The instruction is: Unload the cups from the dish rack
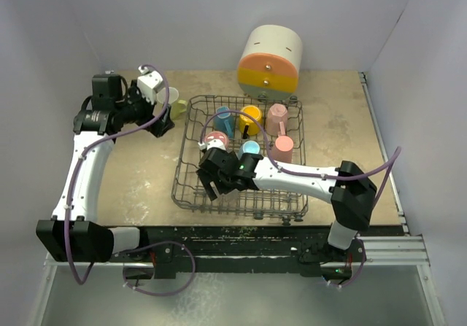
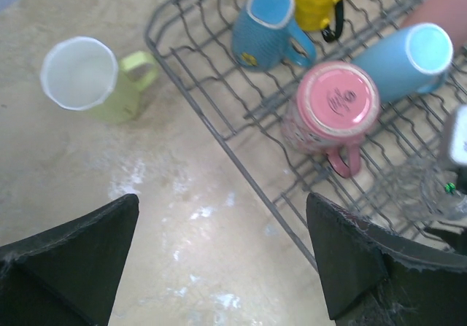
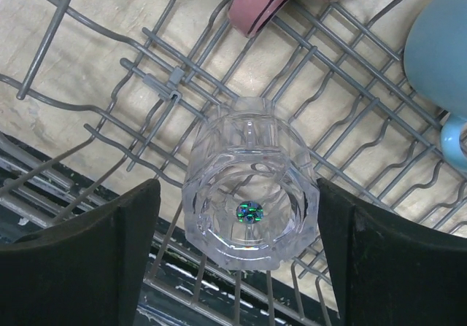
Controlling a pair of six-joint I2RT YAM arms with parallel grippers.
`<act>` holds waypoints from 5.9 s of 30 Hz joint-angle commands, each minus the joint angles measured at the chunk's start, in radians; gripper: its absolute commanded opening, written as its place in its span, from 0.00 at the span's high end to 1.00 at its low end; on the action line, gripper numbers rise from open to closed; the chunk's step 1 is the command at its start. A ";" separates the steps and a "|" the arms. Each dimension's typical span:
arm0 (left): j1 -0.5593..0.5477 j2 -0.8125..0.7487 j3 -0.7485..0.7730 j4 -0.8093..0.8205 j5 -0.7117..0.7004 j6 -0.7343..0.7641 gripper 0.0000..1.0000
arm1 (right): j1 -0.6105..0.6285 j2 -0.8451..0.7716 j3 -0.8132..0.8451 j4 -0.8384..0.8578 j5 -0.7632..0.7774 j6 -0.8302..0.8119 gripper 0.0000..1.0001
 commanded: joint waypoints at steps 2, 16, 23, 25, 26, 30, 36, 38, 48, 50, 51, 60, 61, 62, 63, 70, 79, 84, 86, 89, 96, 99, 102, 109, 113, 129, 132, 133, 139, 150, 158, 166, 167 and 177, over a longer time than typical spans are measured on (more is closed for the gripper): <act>0.003 -0.115 -0.117 0.027 0.108 -0.003 0.01 | 0.004 0.015 -0.002 -0.017 0.012 0.037 0.19; 0.003 -0.180 -0.162 0.029 0.172 -0.016 0.00 | 0.003 -0.023 0.001 -0.075 0.011 0.061 0.37; 0.003 -0.207 -0.217 0.000 0.285 0.045 0.00 | 0.001 -0.056 0.151 -0.180 0.083 0.026 0.57; 0.003 -0.215 -0.220 -0.019 0.305 0.074 0.01 | -0.003 -0.067 0.196 -0.213 0.103 0.021 0.66; 0.003 -0.218 -0.218 -0.030 0.316 0.085 0.02 | -0.009 -0.074 0.216 -0.226 0.105 0.012 0.70; 0.003 -0.237 -0.208 -0.086 0.383 0.161 0.03 | -0.035 -0.117 0.289 -0.266 0.091 -0.004 0.73; 0.003 -0.297 -0.247 -0.171 0.494 0.377 0.01 | -0.201 -0.256 0.323 -0.178 -0.194 -0.016 0.73; 0.002 -0.325 -0.265 -0.186 0.524 0.454 0.01 | -0.246 -0.287 0.327 -0.150 -0.281 -0.017 0.73; -0.009 -0.303 -0.206 -0.154 0.621 0.508 0.00 | -0.393 -0.356 0.220 0.155 -0.835 0.119 0.73; -0.009 -0.301 -0.182 -0.168 0.626 0.523 0.01 | -0.433 -0.366 0.155 0.272 -0.970 0.213 0.73; -0.009 -0.306 -0.173 -0.175 0.630 0.526 0.02 | -0.448 -0.370 0.121 0.334 -1.023 0.257 0.73; -0.009 -0.394 -0.146 -0.077 0.716 0.380 0.10 | -0.478 -0.361 -0.108 0.920 -1.250 0.674 0.73; -0.008 -0.400 -0.146 -0.056 0.721 0.358 0.11 | -0.478 -0.358 -0.127 0.987 -1.257 0.720 0.73; -0.009 -0.404 -0.145 -0.039 0.724 0.337 0.12 | -0.478 -0.355 -0.144 1.047 -1.257 0.764 0.73; -0.009 -0.407 -0.145 -0.017 0.727 0.302 0.12 | -0.478 -0.351 -0.155 1.100 -1.250 0.800 0.73; -0.009 -0.408 -0.140 0.193 0.773 0.033 0.20 | -0.476 -0.341 -0.202 1.273 -1.190 0.926 0.74; -0.009 -0.409 -0.139 0.372 0.809 -0.224 0.29 | -0.462 -0.321 -0.223 1.339 -1.153 0.992 0.76; -0.009 -0.397 -0.141 0.395 0.804 -0.268 0.34 | -0.432 -0.308 -0.212 1.342 -1.134 0.995 0.76; -0.009 -0.393 -0.147 0.411 0.792 -0.290 0.38 | -0.420 -0.306 -0.212 1.357 -1.124 1.005 0.76; -0.009 -0.384 -0.165 0.445 0.767 -0.320 0.44 | -0.397 -0.297 -0.210 1.395 -1.106 1.031 0.76; -0.009 -0.365 -0.190 0.446 0.704 -0.322 0.69 | -0.371 -0.284 -0.226 1.445 -1.072 1.069 0.59; -0.009 -0.363 -0.195 0.446 0.692 -0.331 0.84 | -0.371 -0.287 -0.244 1.438 -1.059 1.070 0.49; -0.009 -0.360 -0.189 0.415 0.657 -0.311 1.00 | -0.371 -0.306 -0.249 1.347 -1.070 1.043 0.32; -0.009 -0.293 -0.086 0.231 0.475 -0.184 1.00 | -0.463 -0.372 -0.163 0.768 -1.002 0.703 0.00; -0.008 -0.140 0.075 0.018 0.176 -0.075 1.00 | -0.577 -0.426 -0.099 0.395 -0.888 0.441 0.00; 0.270 0.502 0.394 -0.252 -0.450 0.238 1.00 | -0.628 -0.424 0.132 -0.206 -0.448 0.024 0.00; 0.271 0.603 0.429 -0.226 -0.474 0.231 1.00 | -0.627 -0.425 0.130 -0.234 -0.414 0.015 0.00; 0.269 0.641 0.453 -0.228 -0.473 0.218 1.00 | -0.628 -0.427 0.129 -0.240 -0.406 0.012 0.00; 0.260 0.815 0.647 -0.221 -0.418 0.113 1.00 | -0.629 -0.446 0.106 -0.276 -0.343 0.001 0.00; 0.193 0.977 0.799 -0.207 -0.451 0.071 1.00 | -0.631 -0.464 0.002 -0.318 -0.213 0.001 0.00; 0.193 0.986 0.790 -0.161 -0.489 0.021 0.95 | -0.630 -0.426 -0.048 -0.314 -0.123 -0.003 0.00; 0.202 0.939 0.742 -0.122 -0.412 -0.015 0.45 | -0.630 -0.304 0.007 -0.289 -0.044 -0.011 0.00; 0.203 0.929 0.736 -0.115 -0.409 -0.018 0.43 | -0.631 -0.289 0.013 -0.286 -0.031 -0.011 0.00; 0.204 0.751 0.714 -0.101 -0.349 -0.016 0.20 | -0.632 -0.173 0.047 -0.241 0.028 -0.021 0.00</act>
